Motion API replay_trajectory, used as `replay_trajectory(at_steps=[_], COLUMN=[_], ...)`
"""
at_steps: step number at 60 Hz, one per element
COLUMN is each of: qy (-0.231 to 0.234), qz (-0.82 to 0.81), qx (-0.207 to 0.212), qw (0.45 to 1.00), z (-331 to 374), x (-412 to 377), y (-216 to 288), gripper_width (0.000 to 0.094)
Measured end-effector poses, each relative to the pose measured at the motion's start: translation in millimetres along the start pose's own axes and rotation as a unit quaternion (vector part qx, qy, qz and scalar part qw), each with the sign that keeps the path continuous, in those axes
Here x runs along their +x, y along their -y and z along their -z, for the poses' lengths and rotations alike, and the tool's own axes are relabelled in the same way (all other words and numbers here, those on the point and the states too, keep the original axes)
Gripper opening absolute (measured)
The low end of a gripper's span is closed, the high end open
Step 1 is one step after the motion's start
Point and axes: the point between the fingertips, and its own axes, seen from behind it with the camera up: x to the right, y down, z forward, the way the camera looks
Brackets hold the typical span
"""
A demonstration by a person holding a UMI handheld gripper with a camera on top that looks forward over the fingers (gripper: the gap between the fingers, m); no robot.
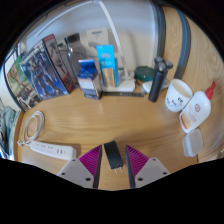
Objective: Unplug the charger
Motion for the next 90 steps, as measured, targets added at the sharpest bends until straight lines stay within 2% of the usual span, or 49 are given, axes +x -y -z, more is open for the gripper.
replay_trajectory(at_steps=[8, 11, 12, 13, 17, 25, 32, 38, 54, 70, 90], qy=[0.007, 0.010, 0.011, 0.009, 0.013, 0.017, 0.028, 0.030, 0.043, 0.037, 0.019], qz=[0.000, -0.002, -0.002, -0.003, 0.002, 0.007, 0.005, 0.004, 0.028, 0.054, 0.053], qx=[0.066, 0.098, 0.109, 0.120, 0.164, 0.234, 0.275, 0.285, 0.261, 0.258, 0.259], qw=[0.998, 0.995, 0.994, 0.993, 0.986, 0.972, 0.961, 0.958, 0.964, 0.964, 0.964], z=[49, 74, 83, 93, 129, 200, 247, 272, 291, 297, 291], x=[-13, -21, -24, -29, -39, -67, -96, -116, -158, -170, -170], y=[38, 53, 58, 62, 74, 68, 43, 11, -63, -90, -100], gripper_width=[0.0574, 0.0711, 0.0679, 0.0754, 0.0836, 0.0840, 0.0848, 0.0853, 0.0854, 0.0851, 0.0855])
